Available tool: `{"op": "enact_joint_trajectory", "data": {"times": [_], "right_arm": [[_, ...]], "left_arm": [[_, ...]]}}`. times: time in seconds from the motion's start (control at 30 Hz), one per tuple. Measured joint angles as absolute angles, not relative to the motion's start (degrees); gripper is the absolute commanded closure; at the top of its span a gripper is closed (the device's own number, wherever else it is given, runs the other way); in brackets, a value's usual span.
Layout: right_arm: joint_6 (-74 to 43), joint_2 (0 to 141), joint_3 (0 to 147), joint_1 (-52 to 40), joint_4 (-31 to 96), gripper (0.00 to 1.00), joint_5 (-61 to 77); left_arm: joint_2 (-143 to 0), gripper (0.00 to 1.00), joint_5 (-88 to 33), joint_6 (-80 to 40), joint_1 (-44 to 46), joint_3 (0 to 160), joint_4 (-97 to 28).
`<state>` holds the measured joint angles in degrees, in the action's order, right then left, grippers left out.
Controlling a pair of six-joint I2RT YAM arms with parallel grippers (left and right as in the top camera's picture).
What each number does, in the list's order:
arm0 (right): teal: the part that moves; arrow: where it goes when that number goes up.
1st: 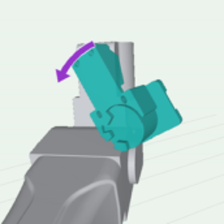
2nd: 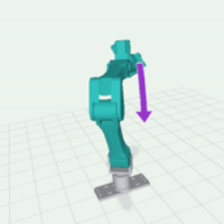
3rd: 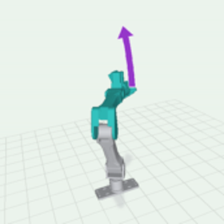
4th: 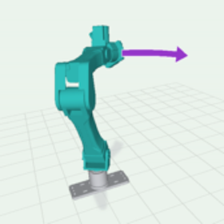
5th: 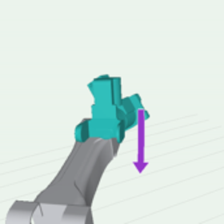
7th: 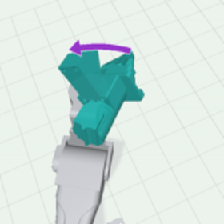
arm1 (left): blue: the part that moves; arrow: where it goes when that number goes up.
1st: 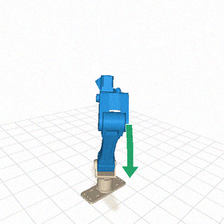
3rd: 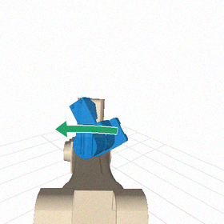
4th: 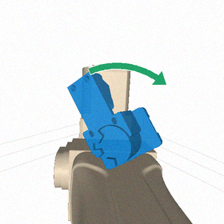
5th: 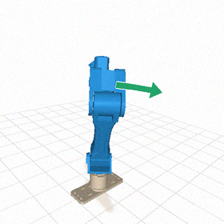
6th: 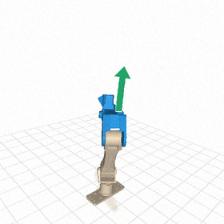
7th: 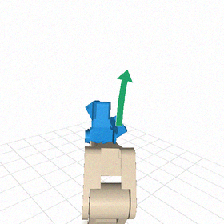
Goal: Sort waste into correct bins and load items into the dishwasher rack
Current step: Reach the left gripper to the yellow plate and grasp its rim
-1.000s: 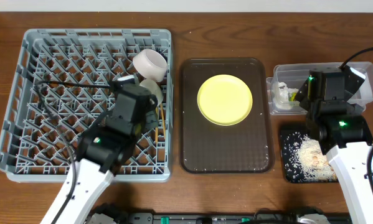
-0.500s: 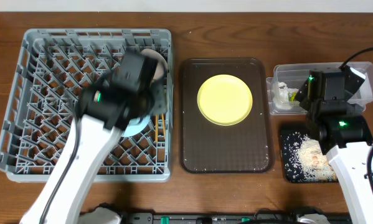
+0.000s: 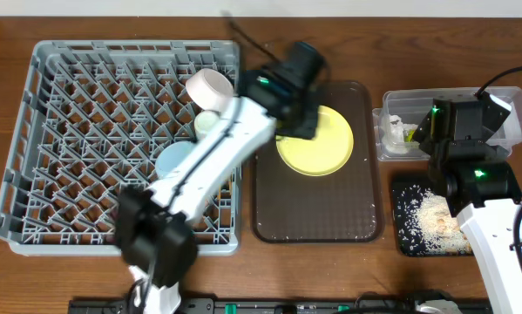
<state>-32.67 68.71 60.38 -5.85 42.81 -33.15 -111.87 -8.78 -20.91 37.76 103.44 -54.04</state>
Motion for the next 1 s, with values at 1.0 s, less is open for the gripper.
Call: {"op": "enact_joint_trajectory", "data": {"times": [1.0], "right_arm": [[-32.67,68.71,60.38,-5.85,42.83,0.01,-33.17]], "left_arm": [[-124.51,0.86,0.01,-21.45,34.54,91.66,-44.47]]}}
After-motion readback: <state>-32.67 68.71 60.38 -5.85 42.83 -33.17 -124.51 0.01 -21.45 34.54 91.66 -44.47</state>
